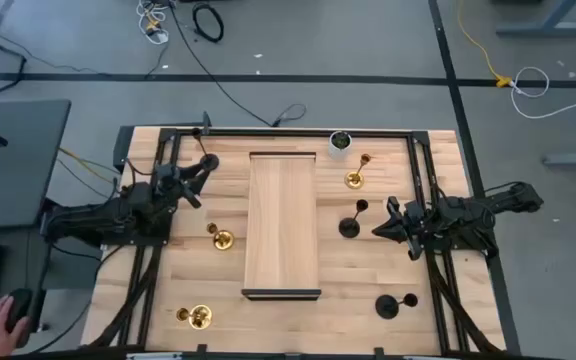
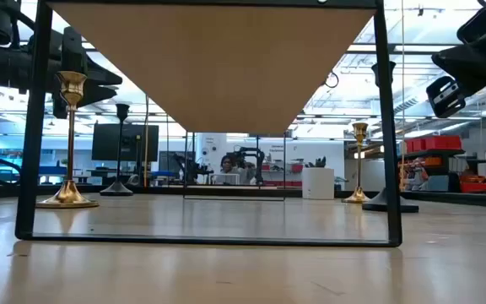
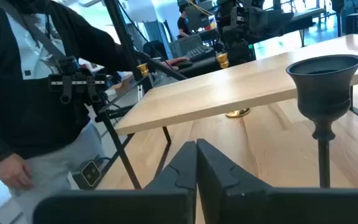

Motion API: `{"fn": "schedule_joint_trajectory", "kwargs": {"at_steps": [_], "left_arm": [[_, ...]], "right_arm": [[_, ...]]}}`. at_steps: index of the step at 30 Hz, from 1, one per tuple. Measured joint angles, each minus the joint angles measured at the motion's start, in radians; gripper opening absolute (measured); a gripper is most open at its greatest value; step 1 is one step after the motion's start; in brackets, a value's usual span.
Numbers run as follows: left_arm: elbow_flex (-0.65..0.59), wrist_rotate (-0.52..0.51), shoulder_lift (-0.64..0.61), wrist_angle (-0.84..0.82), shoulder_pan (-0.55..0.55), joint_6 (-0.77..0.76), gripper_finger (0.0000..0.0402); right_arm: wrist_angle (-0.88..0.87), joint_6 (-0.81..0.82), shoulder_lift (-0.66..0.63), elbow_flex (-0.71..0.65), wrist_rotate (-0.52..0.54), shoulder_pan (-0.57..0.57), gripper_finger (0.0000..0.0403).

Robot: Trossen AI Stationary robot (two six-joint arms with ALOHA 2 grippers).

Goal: Pick & Place candle stick holders

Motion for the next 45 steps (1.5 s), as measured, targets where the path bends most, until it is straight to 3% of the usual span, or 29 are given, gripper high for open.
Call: {"fn": "schedule_joint_trajectory", "kwargs": {"at_steps": [41, 45], "left_arm": [[0.000, 0.000, 0.000, -0.012, 0.000, 0.000, 0.0188], [0.000, -0.064, 0.000, -0.013, 0.000, 0.000, 0.0188]], "right_arm": [[0.001, 0.000, 0.000, 0.000, 0.000, 0.000, 0.0011], [0.031, -0.005, 0.000, 0.000, 0.004, 0.000, 0.0011]]}}
